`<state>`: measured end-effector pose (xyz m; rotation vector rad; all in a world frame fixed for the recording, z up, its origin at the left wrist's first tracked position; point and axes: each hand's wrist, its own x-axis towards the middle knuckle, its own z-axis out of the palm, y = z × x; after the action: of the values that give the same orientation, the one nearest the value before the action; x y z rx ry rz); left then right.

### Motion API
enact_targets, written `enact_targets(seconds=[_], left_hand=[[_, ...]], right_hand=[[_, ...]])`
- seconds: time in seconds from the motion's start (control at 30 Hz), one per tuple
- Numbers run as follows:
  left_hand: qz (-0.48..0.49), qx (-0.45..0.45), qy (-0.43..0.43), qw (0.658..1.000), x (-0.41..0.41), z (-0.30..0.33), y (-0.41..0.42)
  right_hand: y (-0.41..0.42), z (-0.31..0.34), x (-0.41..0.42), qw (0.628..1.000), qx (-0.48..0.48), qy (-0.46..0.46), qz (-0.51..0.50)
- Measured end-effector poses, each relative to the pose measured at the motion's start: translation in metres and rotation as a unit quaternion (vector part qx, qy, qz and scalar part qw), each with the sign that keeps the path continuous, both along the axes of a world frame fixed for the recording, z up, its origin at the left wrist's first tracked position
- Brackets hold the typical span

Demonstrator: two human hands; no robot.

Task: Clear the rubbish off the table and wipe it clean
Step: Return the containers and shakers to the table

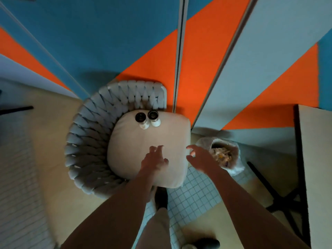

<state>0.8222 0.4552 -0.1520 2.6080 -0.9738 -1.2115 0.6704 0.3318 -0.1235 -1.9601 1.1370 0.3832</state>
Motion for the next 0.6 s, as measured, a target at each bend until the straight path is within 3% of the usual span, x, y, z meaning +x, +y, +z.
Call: enact_targets(seconds=[0.3,0.47,0.6], left_hand=[[0.086,0.008,-0.030,0.996,0.145,-0.072,-0.024],[0.118,-0.047,-0.023,0.992,0.189,-0.112,-0.050],[0.107,-0.102,-0.048,0.988,0.205,-0.148,-0.074]], right_hand=[[-0.026,-0.069,0.156,1.000,-0.010,-0.006,0.018],[-0.045,-0.115,0.209,0.999,-0.037,-0.015,0.009],[-0.061,-0.155,0.235,0.992,-0.104,-0.019,0.075]])
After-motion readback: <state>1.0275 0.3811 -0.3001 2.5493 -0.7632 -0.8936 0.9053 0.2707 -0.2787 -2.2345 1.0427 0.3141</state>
